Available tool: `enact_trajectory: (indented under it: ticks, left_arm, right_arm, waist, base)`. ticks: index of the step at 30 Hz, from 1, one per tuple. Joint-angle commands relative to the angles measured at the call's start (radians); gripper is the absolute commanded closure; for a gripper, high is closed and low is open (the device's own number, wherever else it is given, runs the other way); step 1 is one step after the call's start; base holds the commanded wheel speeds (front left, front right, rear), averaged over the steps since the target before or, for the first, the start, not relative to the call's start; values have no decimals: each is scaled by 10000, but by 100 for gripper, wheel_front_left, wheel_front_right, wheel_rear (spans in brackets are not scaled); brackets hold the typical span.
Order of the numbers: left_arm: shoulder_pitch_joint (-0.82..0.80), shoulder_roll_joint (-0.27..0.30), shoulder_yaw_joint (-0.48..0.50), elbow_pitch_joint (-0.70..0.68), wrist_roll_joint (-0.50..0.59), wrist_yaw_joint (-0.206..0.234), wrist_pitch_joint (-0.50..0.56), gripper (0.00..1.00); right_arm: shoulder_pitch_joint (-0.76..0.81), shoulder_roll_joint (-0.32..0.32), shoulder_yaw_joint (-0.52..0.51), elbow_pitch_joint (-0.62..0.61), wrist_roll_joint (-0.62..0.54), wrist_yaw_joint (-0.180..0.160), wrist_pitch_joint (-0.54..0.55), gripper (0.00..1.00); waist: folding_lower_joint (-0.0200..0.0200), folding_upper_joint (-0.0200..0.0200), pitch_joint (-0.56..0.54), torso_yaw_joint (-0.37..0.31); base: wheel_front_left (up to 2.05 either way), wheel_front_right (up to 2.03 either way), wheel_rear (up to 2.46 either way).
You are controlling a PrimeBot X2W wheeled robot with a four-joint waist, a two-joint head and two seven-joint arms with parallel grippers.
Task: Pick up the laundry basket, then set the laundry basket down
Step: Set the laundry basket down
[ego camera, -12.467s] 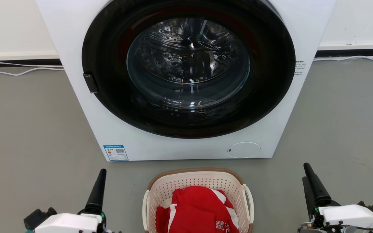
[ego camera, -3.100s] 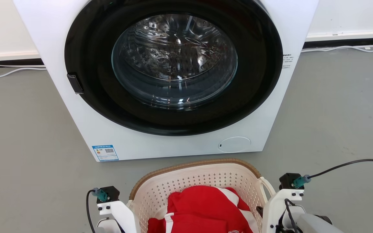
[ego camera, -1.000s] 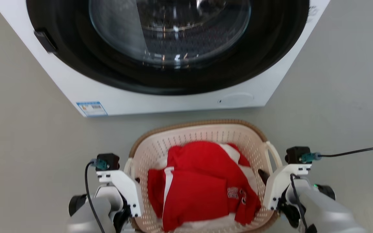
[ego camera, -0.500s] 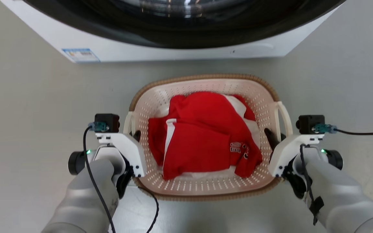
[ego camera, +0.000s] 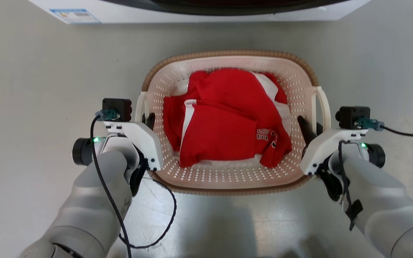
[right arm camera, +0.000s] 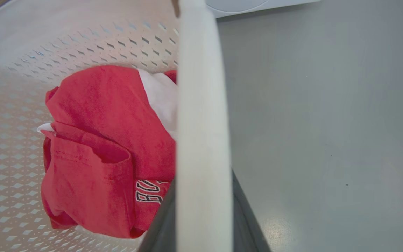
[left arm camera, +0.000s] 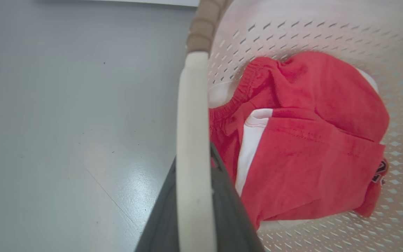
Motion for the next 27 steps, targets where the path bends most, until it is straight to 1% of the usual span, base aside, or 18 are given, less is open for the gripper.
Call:
enact_trajectory:
  ticks: [1, 8, 16, 27]
  left_arm:
    - [-395, 278, 146, -76, 122, 88, -303, 100]
    - [-647, 233, 189, -74, 197, 186, -380, 100]
    - [-828, 225, 344, -181, 356, 280, -396, 100]
    - [-794, 260, 872, -653, 897, 442, -399, 100]
  right_arm:
    - [309, -59, 253, -110, -71, 156, -39, 100]
    - [41, -134, 299, -117, 87, 156, -159, 100]
    - [-52, -90, 357, -110, 265, 156, -214, 100]
    - [-198, -59, 546, -61, 289, 156, -251, 100]
  waist:
    - [0, 0, 323, 60]
    - [0, 0, 837, 154]
    - [0, 0, 1143, 204]
    - [0, 0, 1473, 248]
  base:
    - [0, 0, 0]
    - [0, 0, 0]
    - [0, 0, 0]
    - [0, 0, 0]
